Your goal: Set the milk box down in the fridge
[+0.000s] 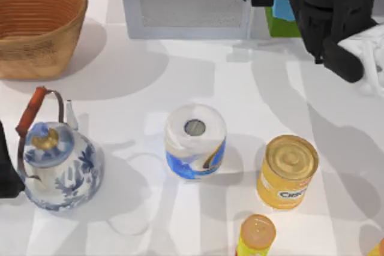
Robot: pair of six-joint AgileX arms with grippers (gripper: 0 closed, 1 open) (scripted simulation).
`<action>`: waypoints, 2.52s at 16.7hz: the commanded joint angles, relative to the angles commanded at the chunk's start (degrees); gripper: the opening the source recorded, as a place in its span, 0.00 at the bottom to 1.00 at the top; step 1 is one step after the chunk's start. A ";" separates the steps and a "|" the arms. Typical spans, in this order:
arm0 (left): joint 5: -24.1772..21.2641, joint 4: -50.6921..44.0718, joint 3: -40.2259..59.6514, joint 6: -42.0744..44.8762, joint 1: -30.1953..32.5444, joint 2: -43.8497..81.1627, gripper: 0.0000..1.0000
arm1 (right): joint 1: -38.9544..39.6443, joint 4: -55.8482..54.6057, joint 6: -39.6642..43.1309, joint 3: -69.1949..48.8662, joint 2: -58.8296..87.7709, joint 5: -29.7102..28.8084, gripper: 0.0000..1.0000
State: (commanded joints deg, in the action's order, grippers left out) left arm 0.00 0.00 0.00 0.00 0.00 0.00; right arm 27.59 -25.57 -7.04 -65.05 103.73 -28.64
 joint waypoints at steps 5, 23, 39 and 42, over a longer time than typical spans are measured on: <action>0.00 0.00 0.00 0.00 0.00 0.00 1.00 | -4.67 4.77 2.26 10.41 -12.49 3.24 0.00; 0.00 0.00 0.00 0.00 0.00 0.00 1.00 | -27.01 25.27 6.86 63.86 -101.97 27.94 0.00; 0.00 0.00 0.00 0.00 0.00 0.00 1.00 | -31.40 9.05 6.95 51.82 -76.70 32.54 0.00; 0.00 0.00 0.00 0.00 0.00 0.00 1.00 | -33.64 -1.05 7.05 43.59 -57.39 34.84 0.00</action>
State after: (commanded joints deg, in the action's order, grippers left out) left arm 0.00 0.00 0.00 0.00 0.00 0.00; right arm -6.05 -26.62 0.01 -21.46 46.34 6.20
